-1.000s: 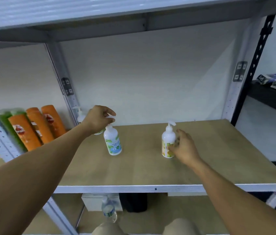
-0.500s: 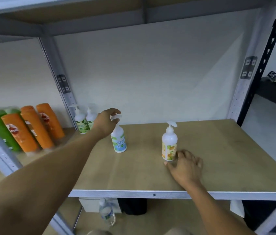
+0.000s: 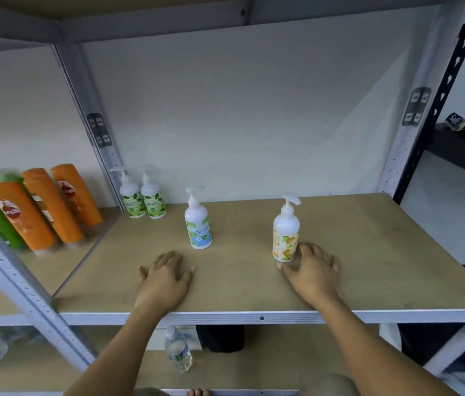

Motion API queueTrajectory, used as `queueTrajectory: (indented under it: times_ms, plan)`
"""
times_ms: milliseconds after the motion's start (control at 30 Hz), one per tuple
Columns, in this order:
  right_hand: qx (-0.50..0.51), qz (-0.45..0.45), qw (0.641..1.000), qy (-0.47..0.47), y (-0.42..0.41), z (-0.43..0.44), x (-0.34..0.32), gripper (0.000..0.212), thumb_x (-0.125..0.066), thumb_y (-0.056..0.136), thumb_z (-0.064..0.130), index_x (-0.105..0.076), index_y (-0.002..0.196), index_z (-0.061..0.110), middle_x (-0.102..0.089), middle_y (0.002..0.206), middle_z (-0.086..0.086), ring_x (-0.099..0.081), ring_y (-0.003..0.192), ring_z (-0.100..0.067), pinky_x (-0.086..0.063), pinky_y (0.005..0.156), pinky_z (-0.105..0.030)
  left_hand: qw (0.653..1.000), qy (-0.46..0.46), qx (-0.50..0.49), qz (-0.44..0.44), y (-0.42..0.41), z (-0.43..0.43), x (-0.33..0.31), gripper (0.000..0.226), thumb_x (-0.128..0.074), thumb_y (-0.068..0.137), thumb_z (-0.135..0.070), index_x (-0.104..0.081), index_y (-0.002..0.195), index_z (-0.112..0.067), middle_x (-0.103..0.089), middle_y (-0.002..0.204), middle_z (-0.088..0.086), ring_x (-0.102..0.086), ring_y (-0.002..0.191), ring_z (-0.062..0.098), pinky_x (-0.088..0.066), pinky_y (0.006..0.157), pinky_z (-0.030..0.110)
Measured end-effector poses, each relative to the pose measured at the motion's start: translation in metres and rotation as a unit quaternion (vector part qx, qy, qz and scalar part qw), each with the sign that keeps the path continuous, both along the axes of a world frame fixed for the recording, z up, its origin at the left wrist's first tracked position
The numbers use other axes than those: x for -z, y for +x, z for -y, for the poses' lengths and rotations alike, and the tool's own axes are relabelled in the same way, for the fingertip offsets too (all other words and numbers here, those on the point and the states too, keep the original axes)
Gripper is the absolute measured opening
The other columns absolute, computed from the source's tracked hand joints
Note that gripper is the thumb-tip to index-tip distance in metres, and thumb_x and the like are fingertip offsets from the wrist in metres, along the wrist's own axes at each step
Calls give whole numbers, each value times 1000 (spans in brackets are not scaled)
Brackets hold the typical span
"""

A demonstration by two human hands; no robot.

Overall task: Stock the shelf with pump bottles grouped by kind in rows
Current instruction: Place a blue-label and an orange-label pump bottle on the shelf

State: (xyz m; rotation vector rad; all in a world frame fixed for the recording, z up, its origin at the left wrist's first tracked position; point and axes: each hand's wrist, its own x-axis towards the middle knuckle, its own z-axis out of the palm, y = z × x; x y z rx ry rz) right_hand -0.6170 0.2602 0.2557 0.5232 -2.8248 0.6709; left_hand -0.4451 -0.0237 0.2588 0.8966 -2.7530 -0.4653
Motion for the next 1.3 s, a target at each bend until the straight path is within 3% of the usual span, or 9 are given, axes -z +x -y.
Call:
queueTrajectory:
  times_ms: [233, 400, 533, 700, 867, 1067, 1300]
  plan:
    - [1, 0, 1000, -1, 0, 1, -1, 62, -57, 80, 71, -53, 129, 32, -56, 134, 7, -48, 129, -15, -26, 111, -44, 999, -2, 33, -12, 11, -3, 0, 58, -38, 98, -61, -41, 149, -34, -26, 162, -13, -15, 152, 12, -8, 122, 48]
    - [7, 5, 1000, -11, 0, 2, 1, 68, -58, 79, 72, -51, 133, 31, -54, 138, 7, -49, 130, -14, -27, 113, -43, 999, 20, 10, -46, 8, 1, -2, 56, -52, 91, -62, -50, 140, -35, -41, 154, -13, -27, 146, 12, -13, 120, 45]
    - [1, 6, 1000, -4, -3, 4, 1, 68, -56, 79, 73, -50, 131, 30, -53, 139, 8, -48, 131, -14, -25, 114, -44, 996, 40, -41, -65, -6, 2, -9, 67, -65, 80, -67, -52, 137, -34, -51, 144, -8, -36, 137, 21, -23, 115, 45]
    - [-2, 16, 998, 59, -6, 8, 1, 75, -41, 86, 77, -46, 140, 26, -39, 154, 5, -25, 147, -12, -16, 119, -49, 981, 130, -69, -127, -49, 0, -15, 78, -70, 72, -71, -48, 135, -31, -58, 135, -4, -44, 131, 26, -29, 113, 45]
    - [-15, 44, 994, 101, -10, 8, 0, 89, -27, 88, 80, -27, 154, 22, -21, 165, -1, -10, 153, -17, -10, 121, -51, 976, 114, -95, -157, -84, 4, -8, 70, -66, 69, -78, -52, 116, -29, -62, 117, -2, -48, 122, 27, -31, 109, 46]
    - [-71, 97, 976, 182, -32, 1, -14, 113, -10, 72, 96, -5, 161, 26, 3, 169, -2, 7, 155, -19, -2, 122, -52, 980, 85, -100, -148, -95, 9, -5, 58, -66, 72, -74, -49, 105, -29, -61, 109, -4, -49, 117, 25, -29, 108, 46]
    - [-77, 78, 978, 175, -38, 1, -3, 115, -4, 69, 98, -1, 160, 29, 4, 169, 0, 13, 154, -17, 3, 122, -55, 978, 121, -55, -160, -106, 27, -7, 47, -73, 74, -64, -54, 104, -33, -65, 99, -14, -55, 102, 15, -29, 96, 34]
